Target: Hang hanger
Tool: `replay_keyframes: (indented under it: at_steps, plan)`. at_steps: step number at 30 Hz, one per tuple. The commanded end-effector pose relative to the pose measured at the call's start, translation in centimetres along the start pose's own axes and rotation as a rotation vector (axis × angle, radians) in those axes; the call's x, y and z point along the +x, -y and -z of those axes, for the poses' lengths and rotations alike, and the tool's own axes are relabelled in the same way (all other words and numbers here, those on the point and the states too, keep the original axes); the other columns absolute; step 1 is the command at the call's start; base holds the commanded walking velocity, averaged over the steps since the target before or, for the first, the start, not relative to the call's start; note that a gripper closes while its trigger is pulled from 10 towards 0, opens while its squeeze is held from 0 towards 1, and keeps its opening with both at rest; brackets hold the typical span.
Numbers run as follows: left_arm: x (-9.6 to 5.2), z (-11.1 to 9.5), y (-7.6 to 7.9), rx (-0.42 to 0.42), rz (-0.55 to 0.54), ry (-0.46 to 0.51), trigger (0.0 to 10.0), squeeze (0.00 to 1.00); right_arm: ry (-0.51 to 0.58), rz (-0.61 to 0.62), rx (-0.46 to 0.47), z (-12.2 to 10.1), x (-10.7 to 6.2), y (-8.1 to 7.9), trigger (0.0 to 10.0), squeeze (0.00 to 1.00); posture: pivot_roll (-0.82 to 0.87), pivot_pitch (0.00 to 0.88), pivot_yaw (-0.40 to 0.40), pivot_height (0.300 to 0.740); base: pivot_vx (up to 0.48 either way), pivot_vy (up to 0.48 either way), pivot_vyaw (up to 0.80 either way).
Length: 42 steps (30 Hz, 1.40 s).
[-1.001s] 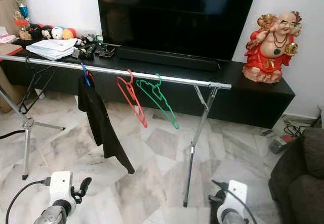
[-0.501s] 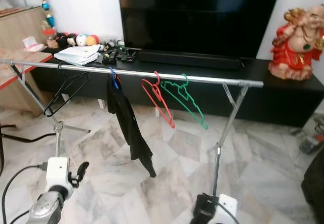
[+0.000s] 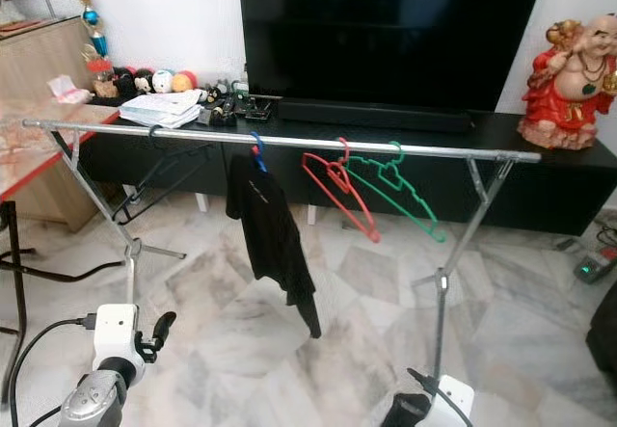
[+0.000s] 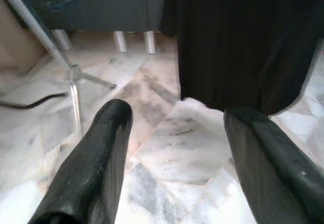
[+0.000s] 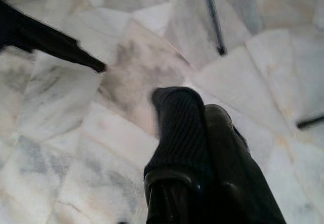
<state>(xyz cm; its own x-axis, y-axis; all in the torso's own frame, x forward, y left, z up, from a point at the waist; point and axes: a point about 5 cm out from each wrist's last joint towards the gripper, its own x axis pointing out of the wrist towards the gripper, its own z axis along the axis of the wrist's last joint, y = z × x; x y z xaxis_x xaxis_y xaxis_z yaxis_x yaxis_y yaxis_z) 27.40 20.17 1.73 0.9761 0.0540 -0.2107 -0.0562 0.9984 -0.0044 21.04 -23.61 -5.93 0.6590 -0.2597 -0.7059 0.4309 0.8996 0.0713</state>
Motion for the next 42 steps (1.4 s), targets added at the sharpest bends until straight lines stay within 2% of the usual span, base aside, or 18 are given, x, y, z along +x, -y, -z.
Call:
replay_keyframes:
  at_steps: [1, 8, 23, 28, 31, 42]
  plan:
    - [-0.1, 0.0, -0.6, -0.009, -0.022, -0.002, 10.0, 0.00, 0.031, -0.018, -0.007, -0.6, 0.1, -0.5, 10.0, 0.00, 0.10, 0.000, 0.000, 0.740, 0.000, 0.480, 0.00]
    - [-0.1, -0.1, -0.4, -0.070, -0.036, -0.001, 10.0, 0.00, 0.035, 0.006, -0.026, -0.8, 0.1, 0.2, 10.0, 0.00, 0.09, 0.000, 0.002, 0.740, 0.000, 0.480, 0.00]
    - [-0.2, -0.2, -0.7, -0.049, -0.020, -0.006, 10.0, 0.00, 0.065, 0.026, -0.024, -1.3, 0.2, 0.2, 10.0, 0.00, 0.10, 0.000, 0.015, 0.740, 0.000, 0.480, 0.00]
    - [-0.2, -0.3, -0.4, -0.040, 0.001, -0.003, 10.0, 0.00, 0.070, 0.042, -0.016, -1.6, 0.2, 0.3, 10.0, 0.00, 0.10, 0.000, 0.016, 0.740, 0.000, 0.000, 0.00]
    - [-0.3, -0.1, 0.1, -0.058, 0.049, -0.010, 10.0, 0.00, 0.069, 0.047, -0.014, -1.5, 0.2, 0.5, 10.0, 0.00, 0.10, 0.000, 0.019, 0.740, 0.000, 0.000, 0.00]
    - [-0.2, -0.1, 0.4, -0.047, 0.067, -0.023, 10.0, 0.00, 0.079, 0.053, -0.014, -1.7, 0.2, 0.6, 10.0, 0.00, 0.10, 0.000, 0.020, 0.740, 0.000, 0.000, 0.00]
